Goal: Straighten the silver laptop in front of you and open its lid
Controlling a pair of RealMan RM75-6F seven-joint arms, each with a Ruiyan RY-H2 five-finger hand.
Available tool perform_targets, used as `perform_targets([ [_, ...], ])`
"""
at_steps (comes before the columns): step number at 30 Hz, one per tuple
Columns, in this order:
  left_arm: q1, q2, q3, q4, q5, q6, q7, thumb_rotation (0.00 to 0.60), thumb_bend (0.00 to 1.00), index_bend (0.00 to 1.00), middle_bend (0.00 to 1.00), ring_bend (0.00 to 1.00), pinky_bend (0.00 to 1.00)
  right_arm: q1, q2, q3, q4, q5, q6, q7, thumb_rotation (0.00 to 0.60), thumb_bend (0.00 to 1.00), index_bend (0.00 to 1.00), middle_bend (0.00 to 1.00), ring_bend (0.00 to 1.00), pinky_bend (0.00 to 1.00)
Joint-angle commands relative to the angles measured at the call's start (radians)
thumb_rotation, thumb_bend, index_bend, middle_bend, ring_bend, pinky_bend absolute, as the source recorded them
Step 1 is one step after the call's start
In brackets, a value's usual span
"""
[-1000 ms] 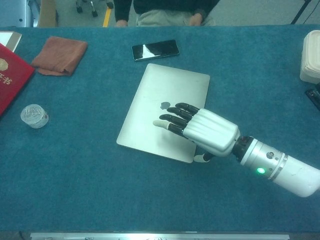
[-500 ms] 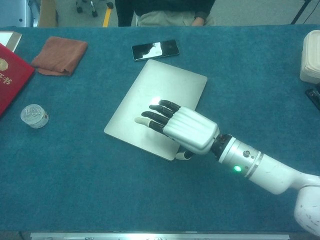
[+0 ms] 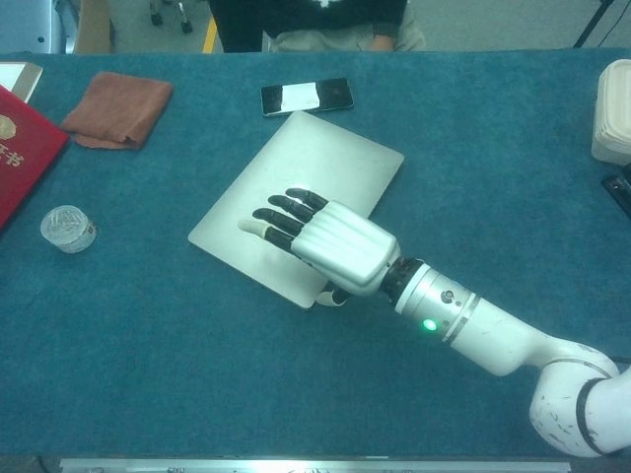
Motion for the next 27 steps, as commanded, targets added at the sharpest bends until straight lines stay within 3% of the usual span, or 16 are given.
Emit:
perform_targets([
  [1, 0.0, 0.001, -0.002, -0.002, 0.0, 0.001, 0.0, 0.6, 0.14, 0.13, 0.0, 0.0, 0.0, 0.01, -0.024, 0.011, 0.016, 0.008, -0.001, -0.012, 0.6, 0.05, 0.0, 0.09, 0.0, 0.08],
  [9, -0.004, 0.011, -0.007, -0.009, 0.01, -0.001, -0.002, 0.6, 0.14, 0.13, 0.0, 0.0, 0.0, 0.024, -0.039, 0.026, -0.01, 0.03, 0.001, -0.011, 0.6, 0.05, 0.0, 0.09, 0.0, 0.08],
  [19, -0.026, 0.02, -0.011, -0.032, 0.019, -0.031, 0.025, 0.6, 0.14, 0.13, 0.0, 0.0, 0.0, -0.007, 0.14, 0.045, -0.269, 0.166, -0.055, -0.02, 0.6, 0.05, 0.0, 0.09, 0.0, 0.08],
  [27, -0.071, 0.03, -0.017, -0.074, 0.021, -0.096, 0.055, 0.6, 0.14, 0.13, 0.02, 0.0, 0.0, -0.03, 0.265, 0.075, -0.394, 0.239, -0.035, -0.026, 0.6, 0.05, 0.0, 0.09, 0.0, 0.08],
])
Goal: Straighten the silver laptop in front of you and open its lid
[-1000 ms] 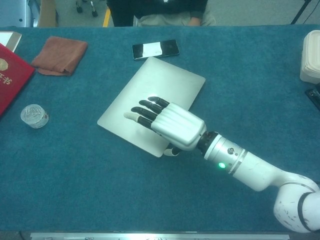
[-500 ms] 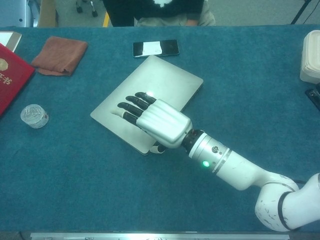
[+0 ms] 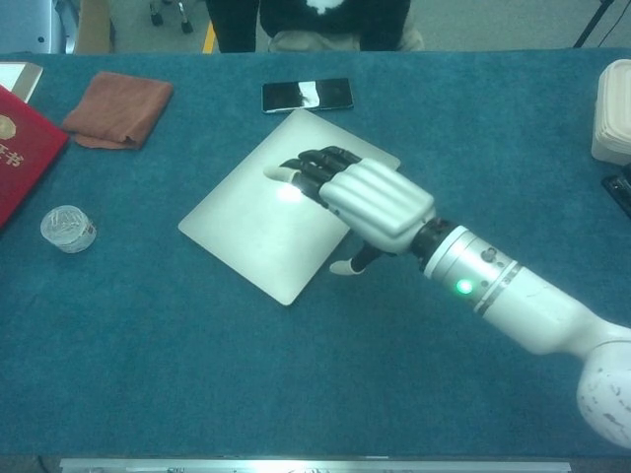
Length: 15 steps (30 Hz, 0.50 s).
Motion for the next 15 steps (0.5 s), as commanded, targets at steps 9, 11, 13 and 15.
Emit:
perform_targets([
  [9, -0.135, 0.01, -0.003, -0.091, -0.006, -0.22, 0.026, 0.6, 0.14, 0.13, 0.03, 0.0, 0.0, -0.077, 0.214, 0.003, -0.151, 0.031, 0.105, 0.021, 0.6, 0.06, 0.0, 0.09, 0.0, 0.08],
  [11, -0.165, 0.002, -0.009, -0.098, -0.019, -0.264, 0.035, 0.6, 0.14, 0.13, 0.03, 0.0, 0.0, -0.092, 0.249, -0.001, -0.166, 0.035, 0.124, 0.028, 0.6, 0.07, 0.0, 0.09, 0.0, 0.08],
  [13, -0.197, -0.011, -0.017, -0.105, -0.041, -0.311, 0.042, 0.6, 0.14, 0.14, 0.03, 0.0, 0.0, -0.109, 0.283, -0.003, -0.18, 0.04, 0.144, 0.042, 0.6, 0.07, 0.0, 0.09, 0.0, 0.08],
  [15, -0.222, -0.023, -0.023, -0.107, -0.06, -0.348, 0.046, 0.586, 0.14, 0.15, 0.03, 0.0, 0.0, -0.122, 0.309, -0.005, -0.187, 0.039, 0.162, 0.052, 0.6, 0.07, 0.0, 0.09, 0.0, 0.08],
])
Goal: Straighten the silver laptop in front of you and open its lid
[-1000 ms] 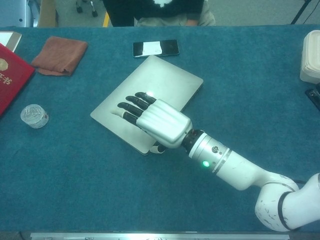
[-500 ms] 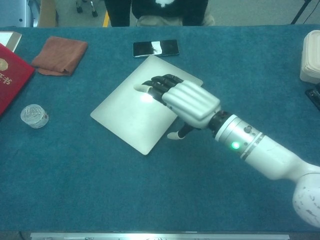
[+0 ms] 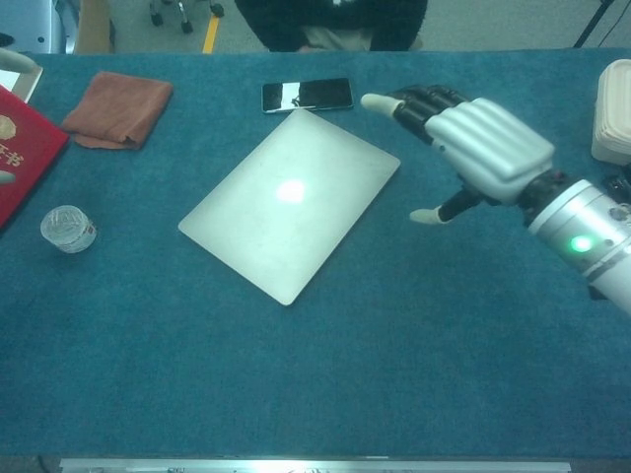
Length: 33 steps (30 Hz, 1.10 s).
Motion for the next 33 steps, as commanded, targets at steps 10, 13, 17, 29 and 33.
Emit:
perform_targets([
  [10, -0.163, -0.106, -0.032, 0.013, -0.13, -0.21, 0.041, 0.359, 0.14, 0.2, 0.03, 0.0, 0.0, -0.073, 0.118, 0.008, -0.041, -0.001, 0.111, 0.081, 0.6, 0.08, 0.0, 0.09, 0.0, 0.08],
  [13, -0.192, -0.131, -0.035, 0.032, -0.151, -0.244, 0.048, 0.339, 0.14, 0.2, 0.03, 0.0, 0.0, -0.083, 0.132, 0.006, -0.047, -0.002, 0.121, 0.095, 0.6, 0.08, 0.0, 0.09, 0.0, 0.08],
  [17, -0.223, -0.17, -0.035, 0.058, -0.177, -0.275, 0.059, 0.278, 0.14, 0.21, 0.03, 0.0, 0.0, -0.097, 0.146, -0.001, -0.053, -0.006, 0.133, 0.103, 0.6, 0.08, 0.0, 0.09, 0.0, 0.08],
  [29, -0.327, -0.339, -0.051, 0.186, -0.293, -0.336, 0.147, 0.087, 0.14, 0.21, 0.02, 0.0, 0.0, -0.138, 0.179, 0.003, -0.063, -0.016, 0.189, 0.138, 0.6, 0.09, 0.0, 0.09, 0.0, 0.08],
  [33, -0.353, -0.396, -0.05, 0.247, -0.317, -0.347, 0.163, 0.012, 0.14, 0.23, 0.01, 0.0, 0.0, -0.149, 0.185, 0.002, -0.059, -0.015, 0.195, 0.149, 0.6, 0.09, 0.0, 0.09, 0.0, 0.08],
])
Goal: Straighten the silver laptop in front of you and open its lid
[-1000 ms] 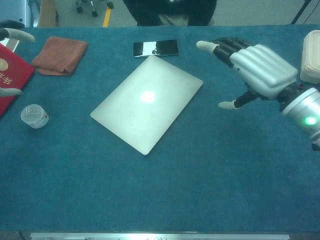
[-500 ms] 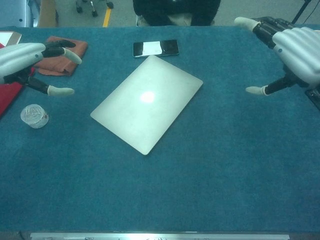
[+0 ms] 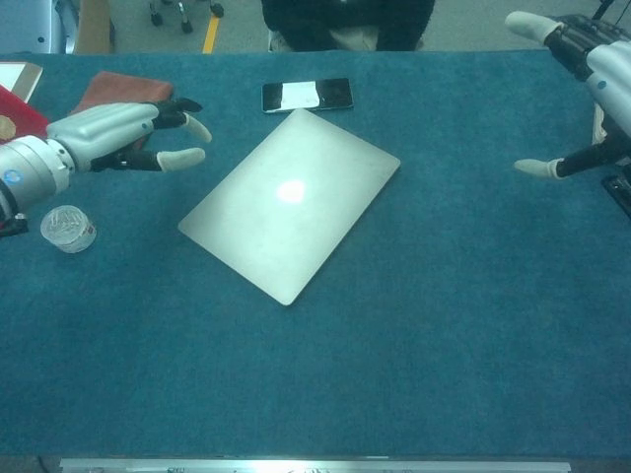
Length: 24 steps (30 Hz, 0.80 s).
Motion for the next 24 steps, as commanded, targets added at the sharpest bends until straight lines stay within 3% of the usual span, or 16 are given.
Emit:
perform_targets([
  [1, -0.026, -0.053, -0.002, 0.057, -0.027, -0.011, 0.017, 0.002, 0.14, 0.23, 0.01, 0.0, 0.0, -0.007, 0.002, -0.002, 0.004, 0.0, 0.003, 0.008, 0.6, 0.09, 0.0, 0.09, 0.0, 0.08],
  [15, -0.103, -0.227, -0.007, 0.248, -0.162, -0.025, 0.127, 0.0, 0.14, 0.24, 0.0, 0.0, 0.0, -0.018, 0.0, 0.012, 0.037, 0.008, 0.005, 0.057, 0.6, 0.09, 0.0, 0.09, 0.0, 0.08],
  [24, -0.136, -0.292, -0.005, 0.33, -0.197, -0.034, 0.162, 0.0, 0.14, 0.24, 0.0, 0.0, 0.0, -0.024, 0.007, 0.018, 0.048, 0.013, 0.006, 0.077, 0.6, 0.09, 0.0, 0.09, 0.0, 0.08],
])
